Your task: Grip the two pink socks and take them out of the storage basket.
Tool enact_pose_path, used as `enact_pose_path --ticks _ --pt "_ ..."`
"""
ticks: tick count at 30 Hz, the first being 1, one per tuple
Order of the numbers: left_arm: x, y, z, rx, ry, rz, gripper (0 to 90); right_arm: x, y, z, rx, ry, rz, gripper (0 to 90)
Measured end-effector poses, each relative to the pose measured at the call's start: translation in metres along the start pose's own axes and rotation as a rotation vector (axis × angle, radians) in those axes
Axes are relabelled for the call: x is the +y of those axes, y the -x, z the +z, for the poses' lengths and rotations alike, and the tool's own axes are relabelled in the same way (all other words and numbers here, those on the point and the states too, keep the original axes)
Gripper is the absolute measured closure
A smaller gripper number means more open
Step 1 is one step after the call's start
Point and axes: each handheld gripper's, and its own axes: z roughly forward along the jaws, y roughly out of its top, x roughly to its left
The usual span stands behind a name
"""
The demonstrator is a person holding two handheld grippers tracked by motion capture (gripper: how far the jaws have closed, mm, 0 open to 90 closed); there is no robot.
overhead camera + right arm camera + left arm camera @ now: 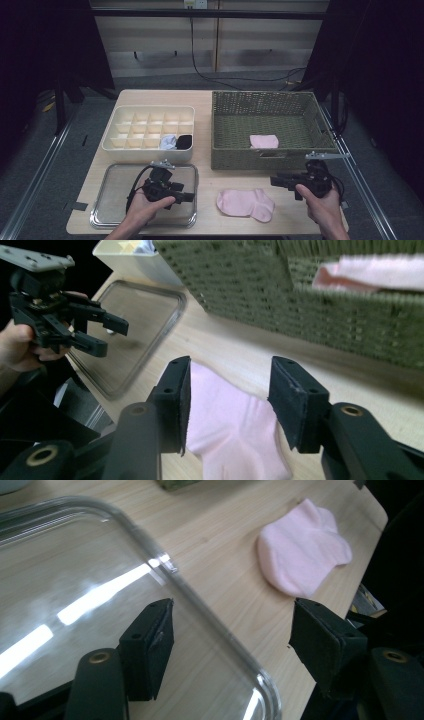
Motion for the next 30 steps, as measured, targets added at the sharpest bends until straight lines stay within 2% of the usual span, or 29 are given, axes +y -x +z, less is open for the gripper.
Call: enact_pose_path --ticks 7,10,12,15,22,23,29,30 --pt "0.0 -0.005 -0.007 -0.002 0.018 0.002 34.1 0.019 -0.007 -0.004 0.015 0.024 -0.024 50.0" --pt "-0.001 -0.01 -0.011 -0.004 0.054 -0.002 33.4 0.031 -0.012 -0.004 0.02 0.026 -0.038 49.9" --pt "-0.002 -0.012 -0.011 0.0 0.047 -0.015 33.2 0.038 -0.012 -0.006 0.012 0.032 -0.037 50.0" --pt "-0.003 -0.013 -0.01 -0.003 0.039 -0.013 31.2 0.046 -0.013 -0.007 0.002 0.036 -0.036 49.9" --pt "-0.005 -0.01 -0.009 0.002 0.039 -0.007 30.9 0.071 -0.008 -0.008 -0.044 0.045 -0.03 49.5" --pt "-0.005 -0.01 -0.008 -0.001 0.031 -0.005 30.9 0.079 -0.006 -0.007 -0.055 0.046 -0.028 50.2" --pt "-0.006 -0.011 -0.006 0.001 0.02 -0.008 30.7 0.093 0.0 0.0 -0.049 0.032 -0.032 50.2" --pt "-0.006 -0.011 -0.006 0.001 0.025 -0.011 30.6 0.097 0.002 0.004 -0.055 0.017 -0.034 50.2"
